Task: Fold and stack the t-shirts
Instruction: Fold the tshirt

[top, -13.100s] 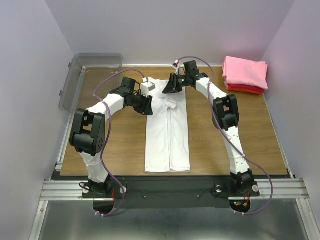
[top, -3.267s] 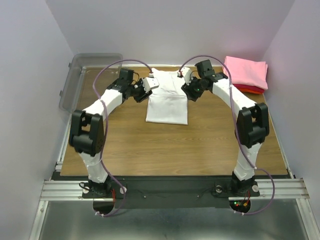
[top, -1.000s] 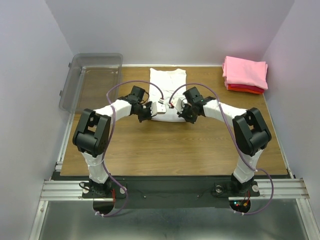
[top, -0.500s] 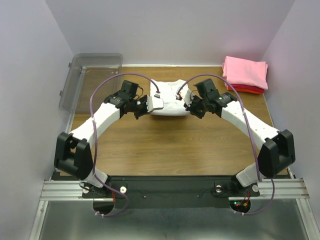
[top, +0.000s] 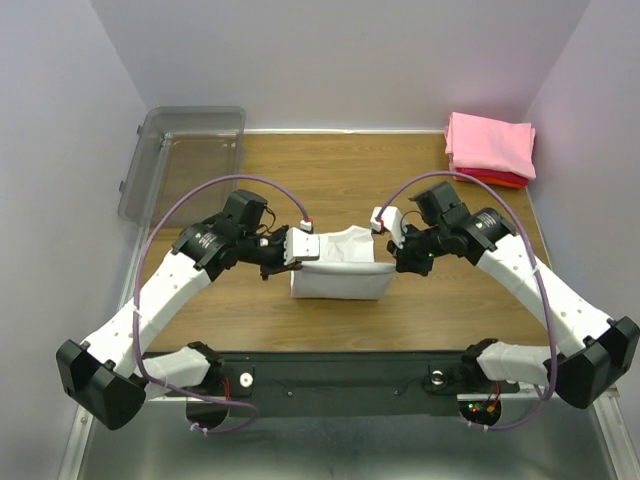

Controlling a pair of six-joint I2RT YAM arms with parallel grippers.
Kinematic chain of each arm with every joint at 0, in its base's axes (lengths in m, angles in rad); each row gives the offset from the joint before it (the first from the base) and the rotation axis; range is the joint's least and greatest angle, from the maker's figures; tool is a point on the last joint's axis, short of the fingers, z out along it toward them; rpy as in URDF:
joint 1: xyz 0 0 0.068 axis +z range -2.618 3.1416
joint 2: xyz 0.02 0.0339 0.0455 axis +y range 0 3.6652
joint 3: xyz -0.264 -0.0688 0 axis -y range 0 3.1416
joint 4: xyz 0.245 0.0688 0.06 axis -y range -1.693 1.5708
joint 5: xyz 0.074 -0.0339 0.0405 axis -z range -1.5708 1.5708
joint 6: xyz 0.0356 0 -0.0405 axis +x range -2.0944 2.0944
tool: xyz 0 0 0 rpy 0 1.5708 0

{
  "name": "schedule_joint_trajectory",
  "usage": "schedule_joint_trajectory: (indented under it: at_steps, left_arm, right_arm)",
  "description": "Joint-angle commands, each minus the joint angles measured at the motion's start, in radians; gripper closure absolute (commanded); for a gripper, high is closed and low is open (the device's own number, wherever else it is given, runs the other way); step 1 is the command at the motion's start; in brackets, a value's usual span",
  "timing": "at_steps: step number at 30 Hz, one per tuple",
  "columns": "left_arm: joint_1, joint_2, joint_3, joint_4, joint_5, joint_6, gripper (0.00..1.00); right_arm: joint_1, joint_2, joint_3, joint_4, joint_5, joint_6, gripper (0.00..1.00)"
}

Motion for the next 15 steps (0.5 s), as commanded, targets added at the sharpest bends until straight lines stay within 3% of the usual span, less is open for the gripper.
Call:
schedule_joint_trajectory:
  at_steps: [1, 5, 10, 15]
  left_arm:
    - [0.003, 0.027, 0.080, -0.068, 0.003, -0.025, 1.00]
    - [0.027, 0.134, 0.112, -0.059, -0.032, 0.005, 1.00]
    - [0.205, 0.294, 0.132, -0.004, 0.078, 0.064, 1.00]
    - [0.262, 0.469, 0.134, 0.096, 0.108, 0.081, 1.00]
  right_arm:
    - [-0.001, 0.066, 0.094, -0.034, 0.014, -0.002, 0.99]
    - [-0.007, 0.170, 0.116, 0.021, 0.062, -0.044, 0.99]
    - [-0.059, 0.314, 0.183, 0.095, 0.033, -0.098, 0.99]
    - [-0.105, 0.521, 0.280, 0.168, -0.018, -0.122, 0.99]
